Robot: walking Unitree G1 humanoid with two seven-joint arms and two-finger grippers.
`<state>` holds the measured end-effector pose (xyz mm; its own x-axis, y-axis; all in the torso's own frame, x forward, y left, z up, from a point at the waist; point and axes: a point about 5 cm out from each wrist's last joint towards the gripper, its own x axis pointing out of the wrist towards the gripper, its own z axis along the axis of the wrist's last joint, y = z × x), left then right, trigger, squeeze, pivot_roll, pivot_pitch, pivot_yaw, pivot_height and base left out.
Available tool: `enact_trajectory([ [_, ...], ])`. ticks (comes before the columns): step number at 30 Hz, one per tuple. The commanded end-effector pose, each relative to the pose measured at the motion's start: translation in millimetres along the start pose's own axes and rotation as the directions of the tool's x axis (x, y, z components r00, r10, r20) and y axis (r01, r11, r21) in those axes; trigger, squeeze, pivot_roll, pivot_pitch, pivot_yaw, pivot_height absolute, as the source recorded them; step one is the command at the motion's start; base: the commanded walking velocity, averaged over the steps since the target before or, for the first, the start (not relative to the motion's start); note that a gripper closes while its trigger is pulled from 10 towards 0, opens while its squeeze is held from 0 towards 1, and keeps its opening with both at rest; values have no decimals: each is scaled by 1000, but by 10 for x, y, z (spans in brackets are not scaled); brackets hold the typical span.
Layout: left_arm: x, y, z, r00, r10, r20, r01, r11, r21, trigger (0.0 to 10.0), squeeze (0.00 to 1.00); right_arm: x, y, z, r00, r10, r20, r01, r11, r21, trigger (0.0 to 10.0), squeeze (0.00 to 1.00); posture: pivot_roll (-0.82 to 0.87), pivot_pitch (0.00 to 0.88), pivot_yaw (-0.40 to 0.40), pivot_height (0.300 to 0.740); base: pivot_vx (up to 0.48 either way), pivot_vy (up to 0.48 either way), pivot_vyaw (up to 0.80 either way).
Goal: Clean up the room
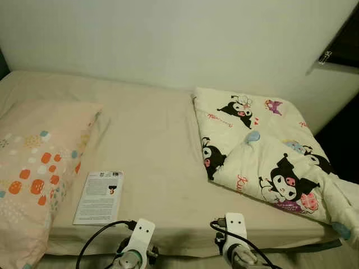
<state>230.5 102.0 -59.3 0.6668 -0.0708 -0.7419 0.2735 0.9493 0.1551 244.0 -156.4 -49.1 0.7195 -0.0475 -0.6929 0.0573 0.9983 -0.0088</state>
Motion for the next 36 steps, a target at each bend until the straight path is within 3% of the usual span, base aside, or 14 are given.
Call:
enact_trajectory([
  [1,-9,-47,-46,1000,-16,-15,16,1000,-2,10000,0,-9,-47,-69,999,-16,-29,16,1000,12,10000,0,143,0,-92,740,0,0,0],
  [12,-8,-22,-49,1000,-12,-17,12,1000,-5,10000,0,-8,-36,-63,999,-15,-29,16,1000,14,10000,0,145,0,-88,740,0,0,0],
  [19,3,94,-33,1000,18,-17,-18,999,36,10000,0,5,20,1,1000,-26,-8,26,999,42,10000,0,158,0,-4,740,0,0,0],
  [20,11,145,21,1000,29,12,-29,997,66,10000,0,9,25,26,999,-37,0,37,998,56,10000,0,158,0,19,740,0,0,0],
  [24,16,214,78,997,55,45,-57,997,61,10000,0,8,25,31,999,-47,6,46,997,69,10000,0,157,1,29,740,0,0,0],
  [28,11,474,243,980,133,150,-126,991,-55,10000,0,-5,59,36,998,-50,40,47,997,63,10000,0,164,12,21,740,0,0,0],
  [36,-3,546,263,973,135,186,-119,988,-94,10000,0,2,101,221,991,-28,131,30,999,-12,10000,0,166,30,8,740,0,0,0],
])
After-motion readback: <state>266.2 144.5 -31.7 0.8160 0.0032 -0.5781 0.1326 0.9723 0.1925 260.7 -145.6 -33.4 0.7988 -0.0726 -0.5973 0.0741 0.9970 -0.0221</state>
